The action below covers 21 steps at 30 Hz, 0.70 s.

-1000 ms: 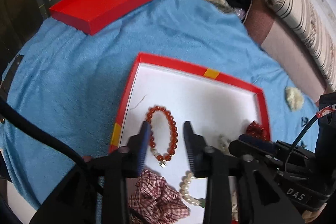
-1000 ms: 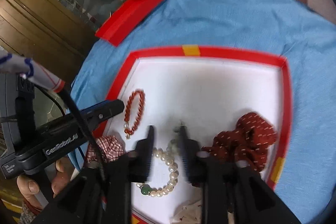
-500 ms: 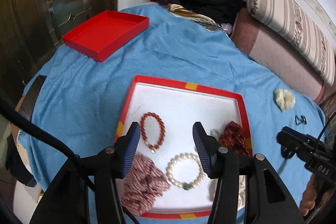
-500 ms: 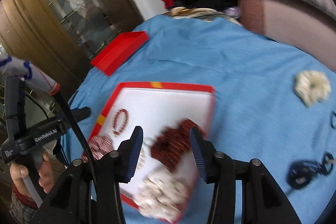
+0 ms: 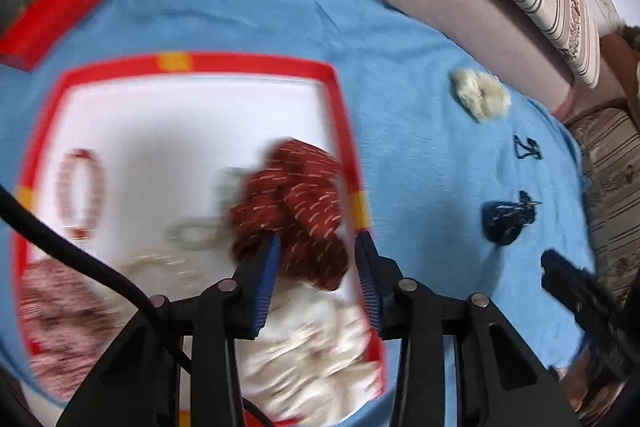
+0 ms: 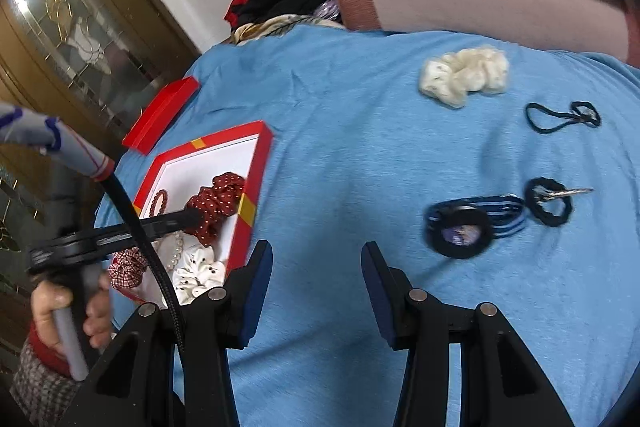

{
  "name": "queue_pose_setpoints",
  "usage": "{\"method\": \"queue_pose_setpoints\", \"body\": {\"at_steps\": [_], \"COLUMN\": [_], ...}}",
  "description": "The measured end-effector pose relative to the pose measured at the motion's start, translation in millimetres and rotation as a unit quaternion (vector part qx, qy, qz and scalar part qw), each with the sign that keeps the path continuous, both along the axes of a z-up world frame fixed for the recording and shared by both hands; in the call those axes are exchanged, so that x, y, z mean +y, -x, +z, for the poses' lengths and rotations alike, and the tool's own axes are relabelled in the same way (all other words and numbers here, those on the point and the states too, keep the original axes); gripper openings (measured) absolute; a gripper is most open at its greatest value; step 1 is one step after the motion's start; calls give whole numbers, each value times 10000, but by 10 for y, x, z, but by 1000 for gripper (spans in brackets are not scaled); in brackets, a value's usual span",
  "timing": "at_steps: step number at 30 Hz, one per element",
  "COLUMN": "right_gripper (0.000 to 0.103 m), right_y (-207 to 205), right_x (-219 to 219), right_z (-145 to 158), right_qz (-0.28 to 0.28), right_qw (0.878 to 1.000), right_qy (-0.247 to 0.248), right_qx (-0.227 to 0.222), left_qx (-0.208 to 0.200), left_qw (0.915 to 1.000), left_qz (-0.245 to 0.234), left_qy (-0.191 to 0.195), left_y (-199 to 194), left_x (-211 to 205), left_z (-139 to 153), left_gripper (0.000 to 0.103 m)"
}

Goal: Organize jewelry
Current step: 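Grasp the thick black hair tie with the left tool while the right grasps the thin black hair tie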

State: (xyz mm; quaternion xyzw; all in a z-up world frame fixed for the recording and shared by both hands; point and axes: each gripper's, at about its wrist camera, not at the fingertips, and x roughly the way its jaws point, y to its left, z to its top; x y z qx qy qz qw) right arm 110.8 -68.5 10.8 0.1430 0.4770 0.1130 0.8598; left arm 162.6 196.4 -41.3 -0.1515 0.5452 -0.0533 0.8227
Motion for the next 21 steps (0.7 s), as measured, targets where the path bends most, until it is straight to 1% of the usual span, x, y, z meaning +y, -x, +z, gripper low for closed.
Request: {"method": "queue_pose_setpoints", "body": {"at_steps": [2, 4, 5, 6, 9, 11, 13, 15, 17, 21], "right_gripper": [50, 50, 50, 50, 50, 50, 50, 50, 50, 50], "right_y": [21, 27, 30, 43, 101, 162, 230, 316, 392, 505], "right_x": [-84, -188, -259, -343, -599, -833, -1085, -1356, -1560, -1760], "right_z": [12, 24, 37, 51, 54, 25, -30, -124, -210, -285], "right_qz": [-53, -112, -158, -219, -447, -682, -944, -1239, -1447, -1560], "right_qw": [10000, 9999, 9998, 9997, 9988, 9975, 9955, 9923, 9893, 9874], "right_qy": [0, -29, -50, -66, -49, -3, 42, 55, 26, 107], "right_qx": [-26, -52, -81, -121, -184, -179, -113, 45, 177, 231], "left_qx": [75, 68, 30, -28, -217, -319, -452, -582, -699, -756], "left_qw": [9992, 9985, 9985, 9989, 9997, 9991, 9976, 9960, 9934, 9887], "left_qz": [41, 52, 34, 10, 57, 71, 66, -47, -244, -762], "left_qy": [378, 549, 540, 458, -82, -283, -516, -677, -878, -1047], "left_y": [-91, -94, -75, -49, 90, 148, 213, 249, 268, 224], "left_x": [-77, -137, -165, -198, -249, -239, -280, -377, -590, -1056], "left_z": [-79, -64, -29, 22, 241, 364, 490, 580, 628, 579], "left_gripper": [37, 37, 37, 37, 39, 44, 45, 45, 46, 46]}}
